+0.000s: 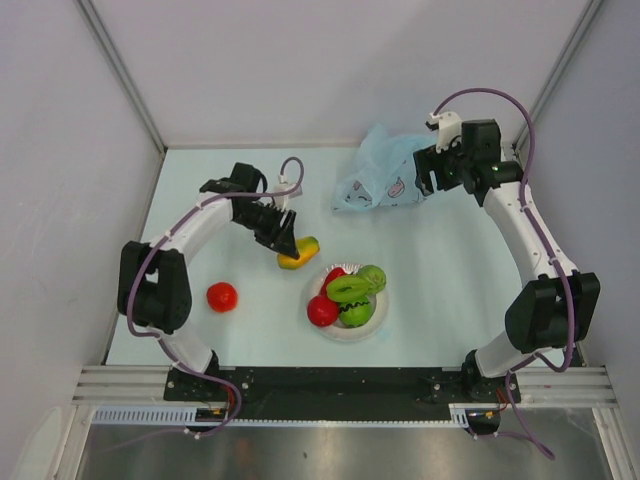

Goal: Take the fake fruits out of the plastic bag

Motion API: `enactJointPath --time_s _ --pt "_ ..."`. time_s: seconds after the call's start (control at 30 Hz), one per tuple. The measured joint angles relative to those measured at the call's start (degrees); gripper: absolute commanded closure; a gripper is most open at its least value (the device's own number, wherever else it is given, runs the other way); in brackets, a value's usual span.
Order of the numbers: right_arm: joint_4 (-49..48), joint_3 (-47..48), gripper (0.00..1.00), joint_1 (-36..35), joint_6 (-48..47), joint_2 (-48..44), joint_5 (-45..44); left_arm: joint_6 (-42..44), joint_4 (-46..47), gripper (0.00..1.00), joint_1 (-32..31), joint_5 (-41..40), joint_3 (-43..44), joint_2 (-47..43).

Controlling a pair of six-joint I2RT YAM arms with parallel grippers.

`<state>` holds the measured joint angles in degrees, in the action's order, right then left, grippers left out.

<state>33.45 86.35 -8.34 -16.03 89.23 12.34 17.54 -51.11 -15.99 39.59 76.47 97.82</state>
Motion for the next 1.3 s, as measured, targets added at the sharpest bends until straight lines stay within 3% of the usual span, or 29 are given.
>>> enactJointPath --time_s 0.17,0.43,0.87,1.3 --pt "0.57 -0.33 0.18 0.0 -0.04 0.0 -0.55 -12.26 5.57 0.77 0.42 5.6 -6.51 -2.6" --pt "0.83 -2.62 0.18 0.0 -0.07 -0.33 -1.01 -29.09 17.99 0.76 0.42 6.84 -20.44 -8.46" --pt "1.05 -5.44 0.18 0.07 -0.31 -1.9 -1.01 -39.06 30.12 0.67 -1.7 7.13 -26.16 -11.98" --pt "1.03 -5.88 0.18 0.07 -0.35 -2.29 -0.92 -40.06 30.86 0.32 -2.25 5.16 -27.08 -12.0"
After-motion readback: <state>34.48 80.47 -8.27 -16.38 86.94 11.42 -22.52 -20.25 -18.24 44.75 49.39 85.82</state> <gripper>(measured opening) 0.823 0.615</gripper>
